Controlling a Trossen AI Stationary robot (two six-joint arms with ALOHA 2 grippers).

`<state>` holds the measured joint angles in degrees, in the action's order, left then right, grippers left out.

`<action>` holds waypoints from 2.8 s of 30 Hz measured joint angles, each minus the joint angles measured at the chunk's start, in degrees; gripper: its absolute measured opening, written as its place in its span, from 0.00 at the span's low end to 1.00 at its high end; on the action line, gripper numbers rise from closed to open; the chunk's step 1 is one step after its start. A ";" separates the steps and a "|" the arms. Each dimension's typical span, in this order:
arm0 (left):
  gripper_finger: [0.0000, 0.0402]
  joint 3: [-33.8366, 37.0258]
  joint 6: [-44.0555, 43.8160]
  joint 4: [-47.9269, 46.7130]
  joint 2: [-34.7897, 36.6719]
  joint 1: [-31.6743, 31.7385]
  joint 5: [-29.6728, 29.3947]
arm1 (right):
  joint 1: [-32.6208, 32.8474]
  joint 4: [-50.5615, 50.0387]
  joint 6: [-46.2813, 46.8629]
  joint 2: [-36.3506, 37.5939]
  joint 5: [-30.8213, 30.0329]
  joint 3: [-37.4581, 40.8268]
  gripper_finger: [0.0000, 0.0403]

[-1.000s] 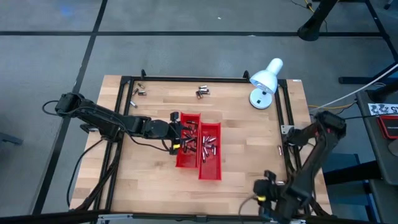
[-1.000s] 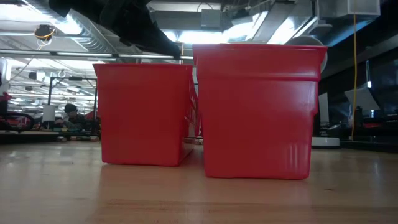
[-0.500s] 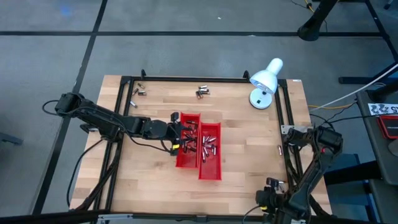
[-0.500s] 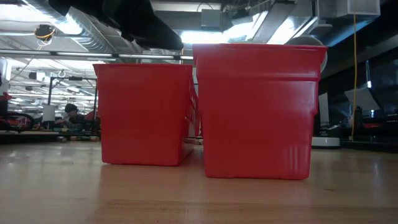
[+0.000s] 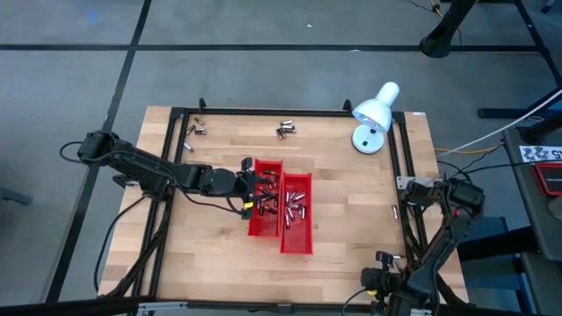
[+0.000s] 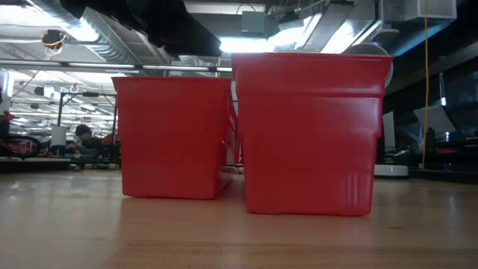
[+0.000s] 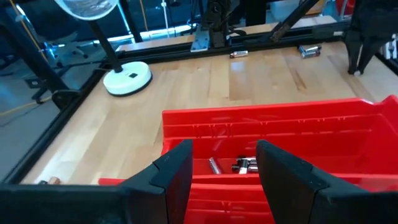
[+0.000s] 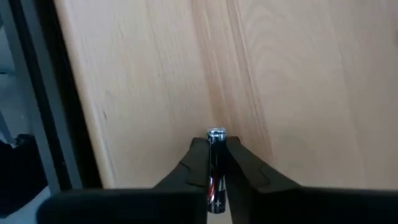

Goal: Sort batteries
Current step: Put the silver battery into the right red bin

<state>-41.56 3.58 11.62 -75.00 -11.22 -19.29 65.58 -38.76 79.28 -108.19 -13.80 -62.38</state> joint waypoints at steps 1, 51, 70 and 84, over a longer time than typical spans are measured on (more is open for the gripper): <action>0.41 0.00 0.66 -0.04 0.00 0.11 0.00 | -0.33 -1.13 0.01 0.59 0.05 -0.43 0.07; 0.41 0.00 -28.57 -55.27 9.90 10.31 -10.54 | -44.24 11.10 -70.04 10.59 -16.59 -6.92 0.16; 0.41 0.00 -14.41 -48.74 9.67 22.20 1.31 | -21.13 -31.44 -5.86 20.11 2.60 -8.21 0.18; 0.41 0.00 -14.00 -46.51 9.68 22.20 5.10 | -4.53 -21.76 34.37 20.13 13.62 4.32 0.20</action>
<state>-41.56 -10.42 -34.89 -65.32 10.98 -14.19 61.05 -60.53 113.65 -88.05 -0.18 -58.06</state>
